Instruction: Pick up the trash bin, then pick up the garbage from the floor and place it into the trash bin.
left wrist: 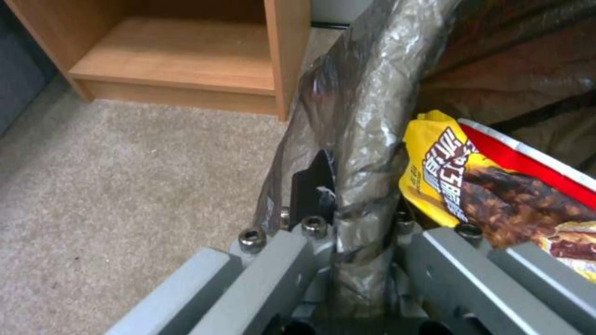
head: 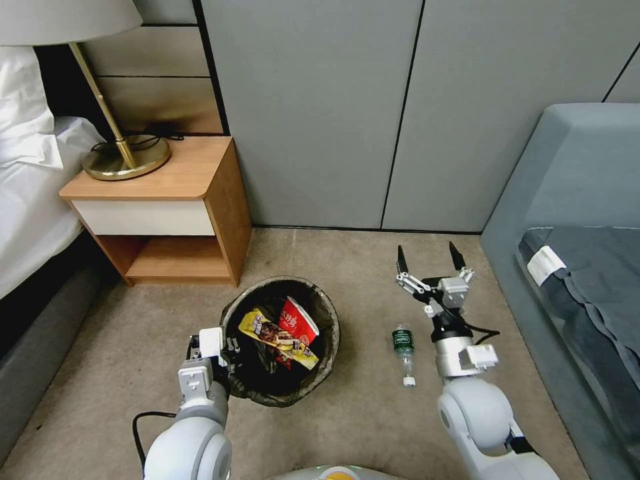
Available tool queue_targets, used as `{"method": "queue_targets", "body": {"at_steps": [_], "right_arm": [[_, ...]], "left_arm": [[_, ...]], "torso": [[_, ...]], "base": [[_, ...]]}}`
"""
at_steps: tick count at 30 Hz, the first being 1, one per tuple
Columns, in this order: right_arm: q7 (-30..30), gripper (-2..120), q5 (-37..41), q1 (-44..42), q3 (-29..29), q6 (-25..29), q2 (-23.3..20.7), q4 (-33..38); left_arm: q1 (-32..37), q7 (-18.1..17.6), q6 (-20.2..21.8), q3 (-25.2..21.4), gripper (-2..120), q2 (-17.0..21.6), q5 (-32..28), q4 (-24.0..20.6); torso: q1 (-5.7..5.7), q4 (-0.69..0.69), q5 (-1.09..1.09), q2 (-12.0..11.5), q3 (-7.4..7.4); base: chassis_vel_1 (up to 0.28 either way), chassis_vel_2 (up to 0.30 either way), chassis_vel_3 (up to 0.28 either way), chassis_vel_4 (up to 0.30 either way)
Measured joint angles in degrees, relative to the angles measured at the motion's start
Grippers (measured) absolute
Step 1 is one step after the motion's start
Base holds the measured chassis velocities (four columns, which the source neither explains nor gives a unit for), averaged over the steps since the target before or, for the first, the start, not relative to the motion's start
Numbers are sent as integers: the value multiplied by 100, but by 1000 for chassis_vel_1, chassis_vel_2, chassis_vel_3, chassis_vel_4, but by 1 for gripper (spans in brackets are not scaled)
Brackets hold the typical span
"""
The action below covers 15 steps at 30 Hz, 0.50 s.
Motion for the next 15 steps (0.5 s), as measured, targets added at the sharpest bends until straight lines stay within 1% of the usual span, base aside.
{"method": "queue_targets", "body": {"at_steps": [1,2,4,5,7,8,9,10,11,12,13,15], "right_arm": [[148,100,292,41,-59,-593,-92,18],[148,100,292,41,-59,-593,-92,18],[335,100,662,87,-144,-1494,-208,-2],[377,100,827,98,-180,-1831,-273,-56],[388,100,876,100,-192,-1917,-294,-71],[451,100,1217,106,-278,-2489,-469,-187],[451,100,1217,106,-278,-2489,-469,-187],[465,100,1325,107,-316,-2668,-555,-241],[470,100,1396,109,-342,-2787,-644,-298],[472,100,1489,113,-388,-2928,-775,-405],[472,100,1489,113,-388,-2928,-775,-405],[472,100,1616,120,-426,-3071,-925,-551]], "left_arm": [[2,-1,-3,-4,0,5,-1,-2],[2,-1,-3,-4,0,5,-1,-2],[2,-1,-7,-4,0,6,-3,-2],[2,-1,-9,-4,0,6,-3,-2],[2,-1,-9,-4,0,7,-3,-2],[5,-1,-10,-1,0,20,-3,-13],[5,-1,-10,-1,0,20,-3,-13],[4,-1,-10,0,0,25,-3,-15],[5,-1,-10,-1,0,29,-3,-19],[6,-2,-11,-1,0,33,-3,-19],[6,-2,-11,-1,0,33,-3,-19],[7,-2,-11,1,0,35,-3,-21]], "torso": [[0,0,-1,0,0],[0,0,-1,0,0],[0,-1,0,0,0],[0,0,0,0,0],[0,-1,0,0,0],[0,-1,-1,0,0],[0,-1,-1,0,0],[0,-1,2,0,0],[0,0,1,0,0],[0,-1,0,0,0],[0,-1,0,0,0],[0,-1,0,0,0]], "base": [[0,0,0,0],[0,0,0,0],[0,0,0,0],[0,0,0,0],[0,0,0,0],[0,0,0,0],[0,0,0,0],[0,0,0,0],[0,0,0,0],[0,0,0,0],[0,0,0,0],[0,0,0,0]]}}
